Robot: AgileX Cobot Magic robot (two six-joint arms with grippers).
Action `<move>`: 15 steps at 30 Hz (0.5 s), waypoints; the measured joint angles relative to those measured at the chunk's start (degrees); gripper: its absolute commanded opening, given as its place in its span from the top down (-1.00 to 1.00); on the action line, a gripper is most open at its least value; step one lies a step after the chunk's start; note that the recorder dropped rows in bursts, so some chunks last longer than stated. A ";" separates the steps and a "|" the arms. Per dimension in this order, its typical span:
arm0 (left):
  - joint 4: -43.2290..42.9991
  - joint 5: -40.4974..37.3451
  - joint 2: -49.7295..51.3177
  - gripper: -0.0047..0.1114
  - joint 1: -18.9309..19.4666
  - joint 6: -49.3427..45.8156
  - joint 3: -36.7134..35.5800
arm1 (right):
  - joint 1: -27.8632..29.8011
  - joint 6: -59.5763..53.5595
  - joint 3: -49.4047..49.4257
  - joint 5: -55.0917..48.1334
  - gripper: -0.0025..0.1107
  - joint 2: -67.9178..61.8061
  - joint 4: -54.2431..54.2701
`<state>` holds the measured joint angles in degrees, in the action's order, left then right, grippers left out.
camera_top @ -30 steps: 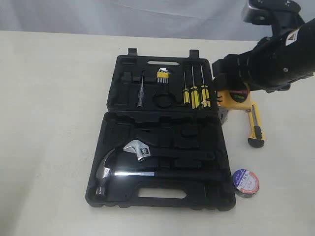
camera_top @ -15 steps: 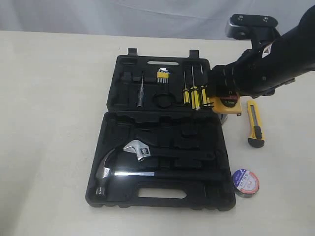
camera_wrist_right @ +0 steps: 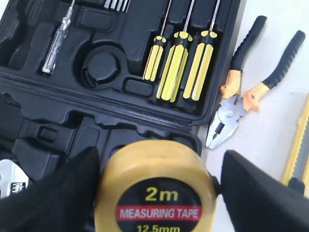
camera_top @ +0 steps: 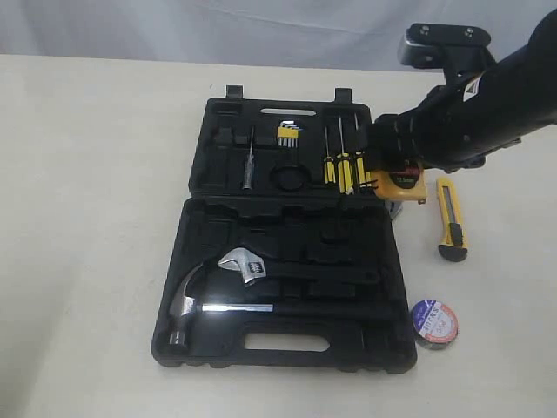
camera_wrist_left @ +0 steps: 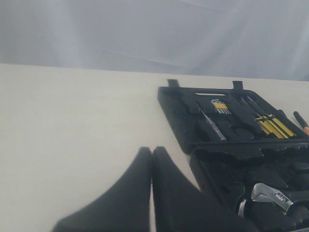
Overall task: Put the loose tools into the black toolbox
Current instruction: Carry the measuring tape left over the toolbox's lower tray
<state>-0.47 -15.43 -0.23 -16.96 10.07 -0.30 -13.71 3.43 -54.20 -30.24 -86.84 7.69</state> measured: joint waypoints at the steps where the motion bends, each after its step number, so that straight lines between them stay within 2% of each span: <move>1: 0.00 0.00 0.00 0.92 0.00 0.00 0.00 | 0.00 0.00 0.00 -0.01 0.96 0.00 0.00; 8: 0.00 0.00 0.00 0.92 0.00 0.00 0.00 | -0.58 0.00 0.00 -0.14 0.96 0.00 0.00; 15: 0.00 0.00 0.00 0.92 0.00 0.00 0.00 | -8.51 0.32 -0.73 3.60 0.96 -0.51 0.00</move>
<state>-0.47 -15.43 -0.23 -16.96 10.07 -0.30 -22.22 3.74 -54.93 -26.63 -87.35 7.69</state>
